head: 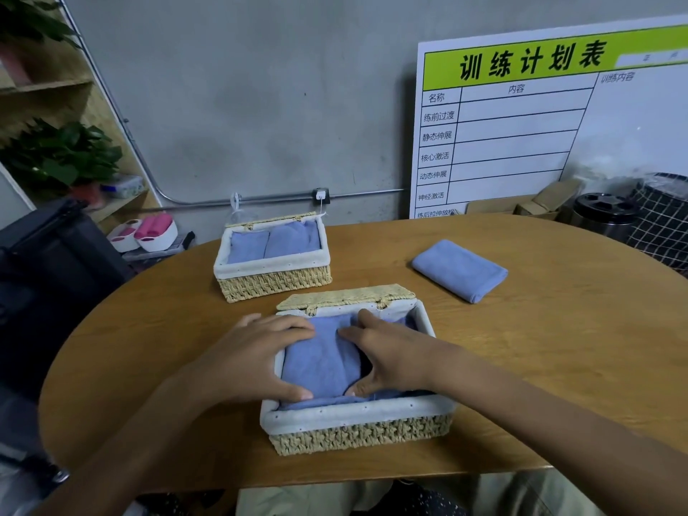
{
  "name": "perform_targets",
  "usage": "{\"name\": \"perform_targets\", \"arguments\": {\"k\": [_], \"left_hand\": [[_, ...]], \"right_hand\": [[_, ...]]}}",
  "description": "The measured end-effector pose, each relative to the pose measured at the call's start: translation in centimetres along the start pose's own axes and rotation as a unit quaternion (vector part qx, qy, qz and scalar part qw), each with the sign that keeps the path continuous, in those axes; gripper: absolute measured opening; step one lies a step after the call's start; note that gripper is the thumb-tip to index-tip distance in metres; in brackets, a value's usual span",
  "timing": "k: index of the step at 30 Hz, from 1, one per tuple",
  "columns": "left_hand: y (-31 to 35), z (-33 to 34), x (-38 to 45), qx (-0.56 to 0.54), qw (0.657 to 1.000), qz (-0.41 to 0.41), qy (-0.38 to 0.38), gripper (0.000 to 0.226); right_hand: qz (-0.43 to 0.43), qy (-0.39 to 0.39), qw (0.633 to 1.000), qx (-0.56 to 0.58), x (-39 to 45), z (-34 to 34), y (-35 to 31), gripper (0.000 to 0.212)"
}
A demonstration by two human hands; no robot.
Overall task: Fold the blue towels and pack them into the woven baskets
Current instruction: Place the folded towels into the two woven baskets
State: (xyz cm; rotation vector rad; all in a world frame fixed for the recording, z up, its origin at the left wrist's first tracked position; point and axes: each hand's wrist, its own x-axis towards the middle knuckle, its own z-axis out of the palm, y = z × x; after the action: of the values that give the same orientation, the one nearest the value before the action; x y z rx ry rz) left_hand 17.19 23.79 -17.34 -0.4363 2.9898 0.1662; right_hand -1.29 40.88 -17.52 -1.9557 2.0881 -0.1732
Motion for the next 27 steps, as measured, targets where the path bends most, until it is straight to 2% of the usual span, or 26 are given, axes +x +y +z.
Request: {"name": "perform_targets", "arguments": {"k": [3, 7, 11, 19, 21, 23, 24, 27], "left_hand": [[0.2, -0.2, -0.2, 0.004, 1.0, -0.009, -0.023, 0.119], [0.5, -0.5, 0.1, -0.008, 0.999, -0.016, -0.027, 0.117], [0.4, -0.3, 0.2, -0.02, 0.999, -0.02, -0.016, 0.1], [1.5, -0.9, 0.1, 0.001, 1.0, -0.018, -0.015, 0.087], [1.8, -1.2, 0.1, 0.017, 0.999, -0.014, -0.024, 0.086], [1.6, -1.9, 0.2, 0.014, 0.999, -0.011, -0.032, 0.076], [1.5, -2.4, 0.4, 0.005, 1.0, -0.007, -0.022, 0.064], [2.8, -4.9, 2.2, -0.108, 0.991, 0.004, 0.083, 0.026]], "right_hand": [[-0.002, 0.002, 1.0, -0.005, 0.0, 0.0, -0.1, 0.076], [-0.001, 0.016, 0.997, 0.078, -0.2, -0.4, 0.5, 0.086], [0.002, 0.024, 0.994, 0.11, -0.3, 0.0, 1.0, 0.093], [0.015, 0.046, 0.991, 0.121, -0.2, 0.9, 1.3, 0.09], [0.006, 0.059, 0.991, 0.117, -0.4, 0.3, 1.4, 0.081], [0.002, 0.118, 0.982, 0.147, -1.0, -1.3, 2.6, 0.054], [0.011, 0.171, 0.97, 0.173, -1.3, -2.2, 3.8, 0.039], [0.103, 0.316, 0.922, 0.198, -2.1, -4.5, 10.5, 0.008]]}}
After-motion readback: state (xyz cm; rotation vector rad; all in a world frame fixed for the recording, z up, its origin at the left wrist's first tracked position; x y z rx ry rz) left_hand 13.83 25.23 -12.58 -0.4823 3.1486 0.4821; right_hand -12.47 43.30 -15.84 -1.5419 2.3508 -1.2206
